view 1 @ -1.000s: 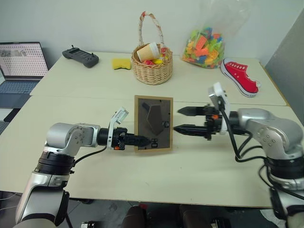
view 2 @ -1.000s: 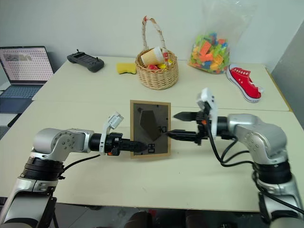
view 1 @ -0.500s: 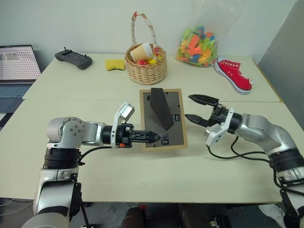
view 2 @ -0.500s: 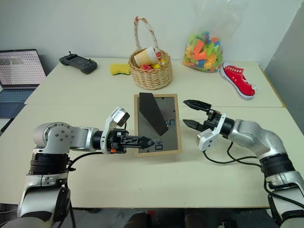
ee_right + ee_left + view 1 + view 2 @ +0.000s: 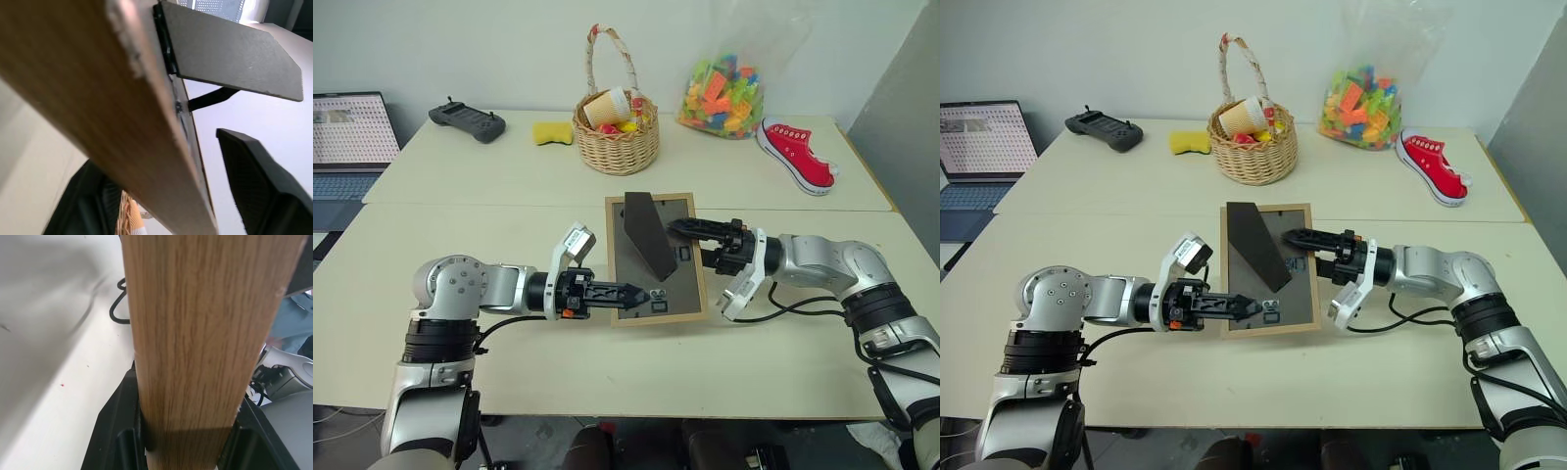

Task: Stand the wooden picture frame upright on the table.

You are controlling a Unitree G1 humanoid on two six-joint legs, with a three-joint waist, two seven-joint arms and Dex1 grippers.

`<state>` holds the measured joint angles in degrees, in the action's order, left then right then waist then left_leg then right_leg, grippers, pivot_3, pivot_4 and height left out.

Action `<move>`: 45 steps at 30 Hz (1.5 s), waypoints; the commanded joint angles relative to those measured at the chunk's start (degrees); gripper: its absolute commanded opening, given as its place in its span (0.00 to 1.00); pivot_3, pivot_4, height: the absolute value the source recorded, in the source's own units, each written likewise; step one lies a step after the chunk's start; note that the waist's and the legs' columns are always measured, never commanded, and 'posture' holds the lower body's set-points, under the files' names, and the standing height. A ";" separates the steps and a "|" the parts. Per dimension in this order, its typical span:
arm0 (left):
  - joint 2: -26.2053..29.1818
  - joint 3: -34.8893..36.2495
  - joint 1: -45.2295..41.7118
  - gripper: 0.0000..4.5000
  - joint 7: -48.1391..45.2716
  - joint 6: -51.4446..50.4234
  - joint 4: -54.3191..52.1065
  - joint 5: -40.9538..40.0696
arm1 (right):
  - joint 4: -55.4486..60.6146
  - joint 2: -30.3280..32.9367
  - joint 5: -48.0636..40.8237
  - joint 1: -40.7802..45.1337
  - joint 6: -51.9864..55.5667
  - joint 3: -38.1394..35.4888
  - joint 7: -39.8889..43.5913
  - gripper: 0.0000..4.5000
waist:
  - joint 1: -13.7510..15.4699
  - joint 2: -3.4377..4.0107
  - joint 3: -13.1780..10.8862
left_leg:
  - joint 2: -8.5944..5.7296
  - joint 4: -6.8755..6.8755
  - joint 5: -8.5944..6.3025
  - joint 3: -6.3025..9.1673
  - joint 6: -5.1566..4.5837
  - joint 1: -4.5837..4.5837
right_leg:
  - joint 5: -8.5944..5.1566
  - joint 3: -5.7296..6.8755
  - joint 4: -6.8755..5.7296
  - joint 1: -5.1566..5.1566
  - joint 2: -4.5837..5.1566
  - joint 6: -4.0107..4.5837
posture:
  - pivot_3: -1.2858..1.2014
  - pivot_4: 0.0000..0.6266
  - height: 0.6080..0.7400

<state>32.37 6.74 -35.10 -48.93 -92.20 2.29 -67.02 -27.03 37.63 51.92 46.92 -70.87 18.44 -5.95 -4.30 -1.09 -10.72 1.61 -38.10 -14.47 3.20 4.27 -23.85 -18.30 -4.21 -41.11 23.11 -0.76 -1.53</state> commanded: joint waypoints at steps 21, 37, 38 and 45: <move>11.31 13.80 9.85 1.00 10.16 14.03 -15.33 6.69 | 0.32 -3.70 -57.85 -1.60 29.40 7.14 40.92 0.30 | -1.23 -0.12 0.07 | 0.26 0.05 0.00 0.03 -0.01 0.07 | 0.01 0.00 0.03 -0.07 0.03 0.02 | 0.52 0.24 1.00; 7.06 11.28 24.59 1.00 19.62 41.31 -33.56 25.54 | -15.27 -22.29 -79.31 4.60 88.68 -3.62 70.82 0.29 | 2.13 0.00 0.03 | 0.05 0.01 -0.13 0.23 -0.28 -0.01 | 0.02 0.16 0.15 -0.13 0.17 0.03 | 0.52 0.24 1.00; 7.01 11.08 24.88 1.00 19.32 41.62 -33.02 25.76 | -16.87 -22.96 -78.33 4.72 88.05 -4.07 70.85 0.29 | 2.09 -0.01 0.04 | 0.07 0.02 -0.13 0.16 -0.28 0.02 | 0.02 0.13 0.13 -0.13 0.16 0.03 | 0.52 0.24 1.00; 6.73 8.82 24.20 1.00 17.90 43.66 -30.06 26.98 | -18.17 -24.51 -75.82 4.87 88.86 -8.46 70.39 0.56 | 1.77 -0.02 0.05 | 0.09 0.04 -0.13 0.11 -0.28 0.06 | 0.02 0.14 0.10 -0.13 0.09 0.03 | 0.52 0.24 1.00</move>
<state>39.29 15.78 -9.88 -30.68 -50.37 -27.79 -40.40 -46.41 13.04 -24.38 51.69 17.95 12.24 64.30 -2.53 -1.11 -10.67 1.70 -38.06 -14.61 3.30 4.00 -23.79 -18.28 -4.08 -41.03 22.99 -0.68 -1.49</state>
